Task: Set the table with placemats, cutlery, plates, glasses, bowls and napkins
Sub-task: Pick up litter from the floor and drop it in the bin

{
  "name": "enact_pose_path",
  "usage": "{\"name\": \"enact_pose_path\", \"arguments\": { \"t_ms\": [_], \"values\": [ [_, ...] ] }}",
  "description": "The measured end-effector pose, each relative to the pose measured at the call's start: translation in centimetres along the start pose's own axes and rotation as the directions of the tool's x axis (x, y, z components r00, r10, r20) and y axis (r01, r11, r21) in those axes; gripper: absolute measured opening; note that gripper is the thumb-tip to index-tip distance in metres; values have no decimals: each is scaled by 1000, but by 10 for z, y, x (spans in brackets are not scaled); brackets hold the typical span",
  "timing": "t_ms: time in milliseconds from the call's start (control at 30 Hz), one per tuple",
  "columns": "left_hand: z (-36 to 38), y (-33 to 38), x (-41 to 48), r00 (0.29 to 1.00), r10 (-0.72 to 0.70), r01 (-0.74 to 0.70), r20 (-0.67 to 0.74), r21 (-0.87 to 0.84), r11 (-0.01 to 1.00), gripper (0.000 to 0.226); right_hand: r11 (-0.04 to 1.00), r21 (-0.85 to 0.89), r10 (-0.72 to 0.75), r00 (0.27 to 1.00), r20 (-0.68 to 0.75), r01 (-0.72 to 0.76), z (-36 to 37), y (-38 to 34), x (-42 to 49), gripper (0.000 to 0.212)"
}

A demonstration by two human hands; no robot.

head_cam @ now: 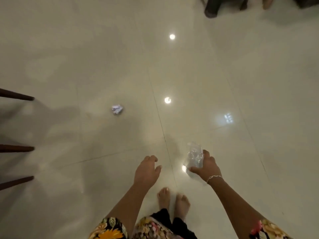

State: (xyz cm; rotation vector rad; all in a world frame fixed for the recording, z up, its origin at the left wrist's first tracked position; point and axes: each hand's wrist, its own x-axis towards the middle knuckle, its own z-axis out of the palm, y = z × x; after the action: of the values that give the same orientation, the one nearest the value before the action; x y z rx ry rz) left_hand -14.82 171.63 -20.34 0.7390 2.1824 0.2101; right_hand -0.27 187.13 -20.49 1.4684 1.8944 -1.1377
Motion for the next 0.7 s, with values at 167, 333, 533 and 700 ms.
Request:
{"name": "enact_pose_path", "arguments": {
  "t_ms": [167,333,533,700],
  "values": [
    [-68,-29,1,991,-95,84,-97,-108,991,29,994,-30,-105,994,6,105,-17,-94,-6,84],
    [-133,-85,41,968,-208,183,-140,-169,968,30,982,-111,-148,988,40,151,-16,-195,27,86],
    [-219,-143,122,957,-264,242,-123,-168,956,32,985,-98,-141,989,33,144,-4,-318,99,76],
    [-259,-180,199,958,-275,266,-82,-101,959,35,987,-35,-156,987,40,158,14,-398,169,86]
  ]
}}
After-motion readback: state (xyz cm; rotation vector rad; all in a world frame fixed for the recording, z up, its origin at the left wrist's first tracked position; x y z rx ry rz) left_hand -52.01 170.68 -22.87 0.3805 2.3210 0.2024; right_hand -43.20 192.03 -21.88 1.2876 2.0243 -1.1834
